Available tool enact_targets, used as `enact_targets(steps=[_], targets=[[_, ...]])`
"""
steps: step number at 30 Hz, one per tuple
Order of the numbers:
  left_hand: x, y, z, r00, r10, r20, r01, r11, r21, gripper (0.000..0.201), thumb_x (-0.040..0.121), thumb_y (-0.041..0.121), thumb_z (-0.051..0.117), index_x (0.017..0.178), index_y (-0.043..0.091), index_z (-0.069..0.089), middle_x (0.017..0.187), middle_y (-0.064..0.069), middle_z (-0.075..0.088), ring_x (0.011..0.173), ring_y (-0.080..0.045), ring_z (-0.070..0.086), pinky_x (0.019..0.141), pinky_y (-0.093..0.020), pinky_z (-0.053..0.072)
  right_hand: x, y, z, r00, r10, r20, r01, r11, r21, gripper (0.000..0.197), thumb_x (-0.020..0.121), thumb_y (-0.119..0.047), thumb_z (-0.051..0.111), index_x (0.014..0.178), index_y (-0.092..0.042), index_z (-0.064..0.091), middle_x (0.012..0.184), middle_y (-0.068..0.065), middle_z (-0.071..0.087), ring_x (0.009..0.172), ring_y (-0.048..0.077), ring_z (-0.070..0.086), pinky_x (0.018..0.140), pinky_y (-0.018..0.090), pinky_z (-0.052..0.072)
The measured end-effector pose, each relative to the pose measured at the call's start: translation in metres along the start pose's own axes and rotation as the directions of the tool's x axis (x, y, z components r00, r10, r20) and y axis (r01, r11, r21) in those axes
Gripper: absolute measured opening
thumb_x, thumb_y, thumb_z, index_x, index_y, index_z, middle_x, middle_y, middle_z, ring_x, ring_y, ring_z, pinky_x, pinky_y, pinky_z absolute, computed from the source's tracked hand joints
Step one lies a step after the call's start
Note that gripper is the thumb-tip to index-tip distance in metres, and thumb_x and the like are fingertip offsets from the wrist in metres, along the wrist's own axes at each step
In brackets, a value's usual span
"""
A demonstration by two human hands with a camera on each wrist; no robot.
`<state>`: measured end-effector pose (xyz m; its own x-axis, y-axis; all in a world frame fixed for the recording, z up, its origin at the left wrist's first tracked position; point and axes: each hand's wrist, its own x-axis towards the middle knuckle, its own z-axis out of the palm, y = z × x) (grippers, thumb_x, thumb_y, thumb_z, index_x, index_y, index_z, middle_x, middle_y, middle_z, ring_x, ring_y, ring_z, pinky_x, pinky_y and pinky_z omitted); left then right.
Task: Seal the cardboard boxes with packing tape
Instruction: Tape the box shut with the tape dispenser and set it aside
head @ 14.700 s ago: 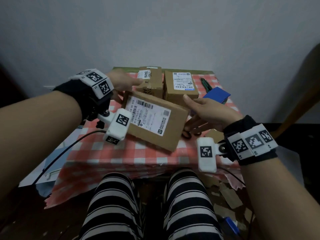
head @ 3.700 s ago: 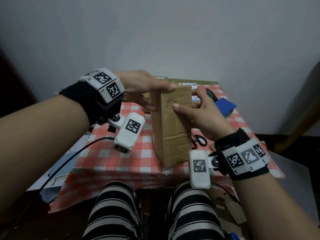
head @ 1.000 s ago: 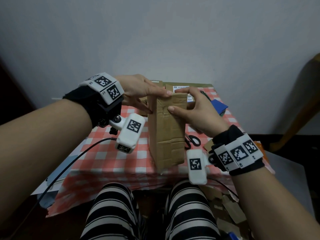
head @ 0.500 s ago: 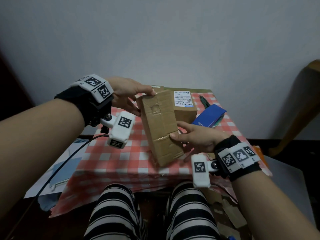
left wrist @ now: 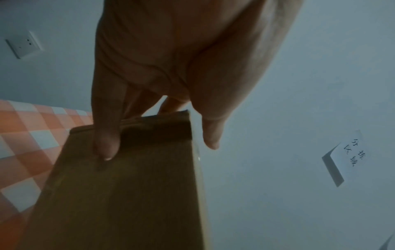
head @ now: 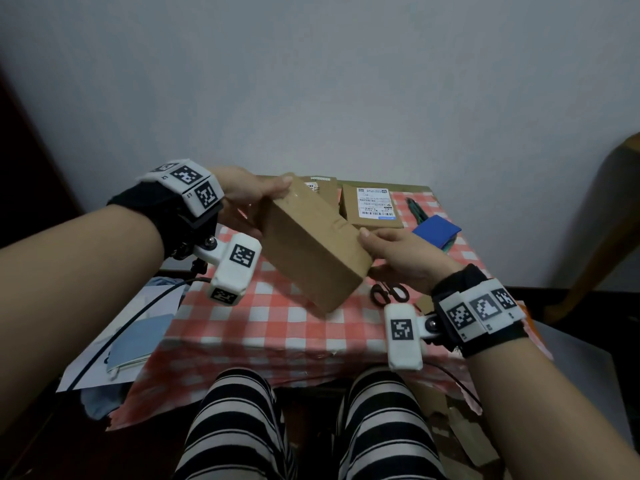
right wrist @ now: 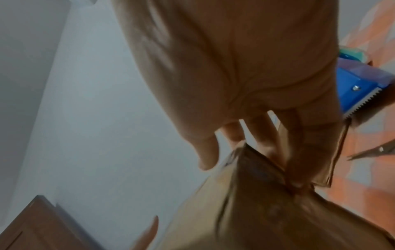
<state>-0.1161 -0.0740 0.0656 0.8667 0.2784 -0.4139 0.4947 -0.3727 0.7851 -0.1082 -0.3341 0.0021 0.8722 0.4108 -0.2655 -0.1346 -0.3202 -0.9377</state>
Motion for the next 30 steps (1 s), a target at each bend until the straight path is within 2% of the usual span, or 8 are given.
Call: enact_targets(steps=[7,11,15,19,21,23,27,30], targets=[[0.012,-0.005,-0.002,0.998,0.044,-0.039,-0.046,0.998,-0.038,0.078,0.076,0.05,0.073,0.131,0.001,0.048,0.125,-0.018,0.056,0.097,-0.028,0.064,0.094,-0.044,0.053,0.012,0.008,0.005,0.992,-0.126,-0.009,0.122,0.973,-0.198,0.091,0.068,-0.015,0.088,0.144,-0.03,0.04,0.108,-0.008,0.053,0.108,0.016,0.057,0.095,0.033,0.052],[0.02,-0.006,-0.001,0.994,0.093,-0.05,-0.101,0.975,-0.197,0.058,0.084,0.034,0.071,0.127,0.0,0.051,0.13,-0.017,0.053,0.098,-0.024,0.059,0.08,-0.031,0.059,0.024,0.012,0.01,0.993,-0.08,-0.092,0.066,0.987,-0.147,0.067,0.073,-0.02,0.085,0.133,-0.021,0.053,0.111,0.002,0.06,0.093,0.015,0.063,0.081,0.032,0.059],[0.026,-0.012,-0.006,0.991,0.047,-0.122,-0.053,0.997,-0.047,0.113,0.052,0.067,0.076,0.14,0.007,0.039,0.142,-0.02,0.041,0.109,-0.031,0.058,0.097,-0.043,0.049,0.031,0.006,0.011,0.99,-0.088,-0.112,0.115,0.956,0.268,0.038,0.09,-0.021,0.069,0.119,0.001,0.058,0.12,0.02,0.064,0.092,0.02,0.068,0.077,0.029,0.059],[0.023,-0.017,0.007,0.99,0.046,0.131,-0.046,0.999,-0.01,0.1,0.065,0.065,0.063,0.148,0.017,0.033,0.145,-0.019,0.04,0.123,-0.04,0.049,0.106,-0.048,0.041,0.046,-0.002,0.014,0.989,-0.072,-0.128,0.123,0.882,0.455,0.042,0.094,-0.028,0.062,0.117,0.007,0.054,0.103,0.025,0.065,0.097,0.036,0.068,0.097,0.048,0.052],[0.021,-0.018,0.014,0.968,0.081,0.237,-0.079,0.997,-0.019,0.093,0.06,0.063,0.062,0.14,0.019,0.043,0.138,-0.014,0.05,0.122,-0.038,0.052,0.106,-0.047,0.04,0.05,-0.008,0.018,0.99,-0.085,-0.108,0.129,0.845,0.519,0.04,0.097,-0.029,0.058,0.118,0.004,0.056,0.084,0.013,0.067,0.083,0.026,0.068,0.089,0.043,0.057],[0.025,-0.019,0.017,0.958,0.132,0.255,-0.108,0.988,-0.107,0.066,0.065,0.055,0.064,0.122,0.024,0.053,0.121,-0.008,0.061,0.105,-0.03,0.06,0.099,-0.043,0.043,0.053,-0.013,0.024,0.991,-0.098,-0.091,0.132,0.829,0.544,0.04,0.099,-0.031,0.054,0.124,-0.001,0.056,0.092,0.013,0.066,0.091,0.027,0.066,0.072,0.032,0.058],[0.038,-0.017,0.012,0.974,0.172,0.146,-0.123,0.947,-0.296,0.033,0.078,0.038,0.069,0.105,0.023,0.058,0.096,-0.002,0.061,0.09,-0.02,0.058,0.083,-0.04,0.049,0.066,-0.019,0.029,0.991,-0.105,-0.08,0.13,0.868,0.48,0.035,0.1,-0.037,0.05,0.119,-0.009,0.06,0.106,0.015,0.066,0.092,0.024,0.066,0.083,0.033,0.058],[0.055,-0.016,0.002,0.983,0.134,-0.125,-0.173,0.9,-0.399,0.064,0.079,0.032,0.075,0.132,0.018,0.042,0.114,-0.002,0.058,0.094,-0.022,0.062,0.077,-0.042,0.055,0.08,-0.02,0.028,0.979,-0.079,-0.188,0.149,0.907,0.394,0.018,0.1,-0.027,0.054,0.108,-0.012,0.061,0.108,0.013,0.061,0.087,0.024,0.06,0.089,0.036,0.051]])
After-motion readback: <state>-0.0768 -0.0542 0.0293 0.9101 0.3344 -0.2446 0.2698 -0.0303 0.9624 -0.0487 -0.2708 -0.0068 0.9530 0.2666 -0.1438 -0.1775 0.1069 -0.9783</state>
